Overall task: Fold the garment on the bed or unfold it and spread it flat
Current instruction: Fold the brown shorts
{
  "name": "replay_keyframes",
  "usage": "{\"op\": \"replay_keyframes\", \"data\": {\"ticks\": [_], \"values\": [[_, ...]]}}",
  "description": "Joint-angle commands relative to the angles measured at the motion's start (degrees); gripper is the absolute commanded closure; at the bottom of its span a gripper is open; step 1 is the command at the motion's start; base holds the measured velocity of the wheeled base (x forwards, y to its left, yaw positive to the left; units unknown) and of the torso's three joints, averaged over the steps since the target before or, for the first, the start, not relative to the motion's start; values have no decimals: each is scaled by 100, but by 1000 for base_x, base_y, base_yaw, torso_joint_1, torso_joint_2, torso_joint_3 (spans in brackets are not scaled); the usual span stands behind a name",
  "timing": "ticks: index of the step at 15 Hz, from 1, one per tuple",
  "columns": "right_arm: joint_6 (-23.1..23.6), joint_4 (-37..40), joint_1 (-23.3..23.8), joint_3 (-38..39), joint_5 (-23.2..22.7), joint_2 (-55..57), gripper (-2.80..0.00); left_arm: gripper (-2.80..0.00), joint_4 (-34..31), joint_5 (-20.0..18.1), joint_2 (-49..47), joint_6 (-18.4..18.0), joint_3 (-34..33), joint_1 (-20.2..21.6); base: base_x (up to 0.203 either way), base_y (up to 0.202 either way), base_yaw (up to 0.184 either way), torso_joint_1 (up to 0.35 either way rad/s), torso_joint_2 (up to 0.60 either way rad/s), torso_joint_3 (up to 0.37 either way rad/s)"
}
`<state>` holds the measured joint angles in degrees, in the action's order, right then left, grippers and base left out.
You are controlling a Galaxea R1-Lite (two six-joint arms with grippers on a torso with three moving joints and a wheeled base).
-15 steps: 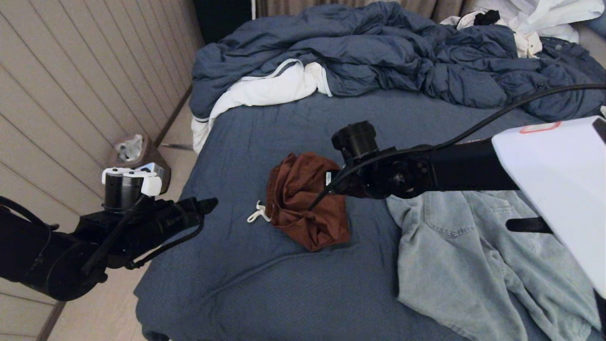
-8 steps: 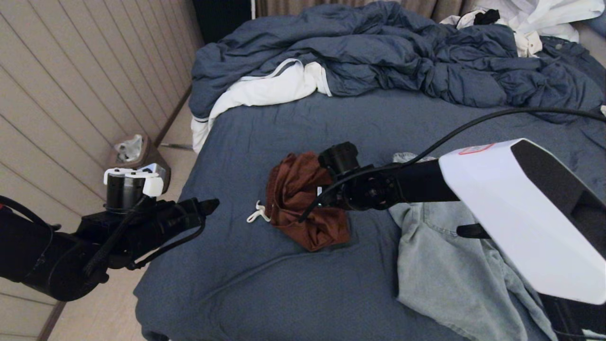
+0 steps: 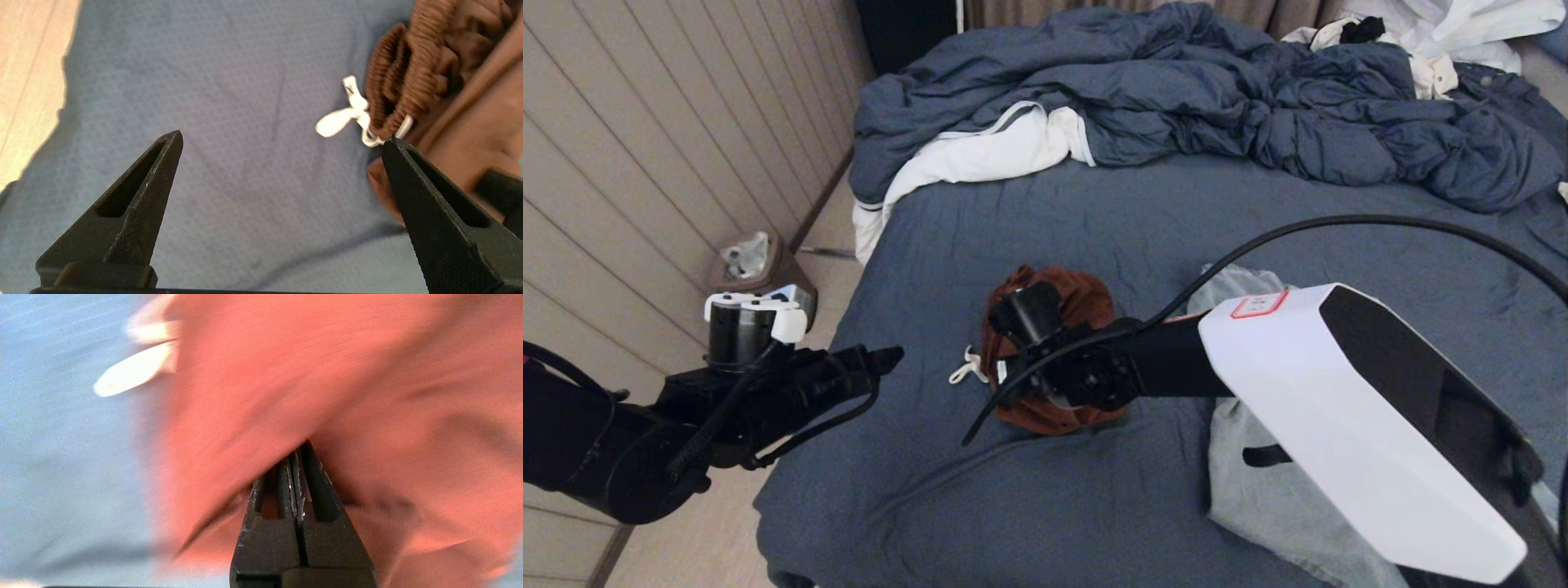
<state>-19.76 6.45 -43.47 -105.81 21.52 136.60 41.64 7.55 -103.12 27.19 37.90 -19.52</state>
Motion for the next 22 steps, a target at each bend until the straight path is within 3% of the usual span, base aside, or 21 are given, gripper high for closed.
{"op": "replay_keyframes", "data": {"ticks": [1,5,14,22], "values": [[-4,6,-449,21,10,-198,0,-280,28,9,-15,14,-2,-17,0,0,0,0,0,0],[18,-12,-559,-138,28,-250,0,-280,28,9,-31,14,-2,-16,0,0,0,0,0,0],[26,-12,663,-72,29,-509,0,-280,28,9,-68,14,-2,-17,0,0,0,0,0,0],[78,-16,924,-159,33,-421,0,-280,28,9,-68,14,-2,-17,0,0,0,0,0,0]]}}
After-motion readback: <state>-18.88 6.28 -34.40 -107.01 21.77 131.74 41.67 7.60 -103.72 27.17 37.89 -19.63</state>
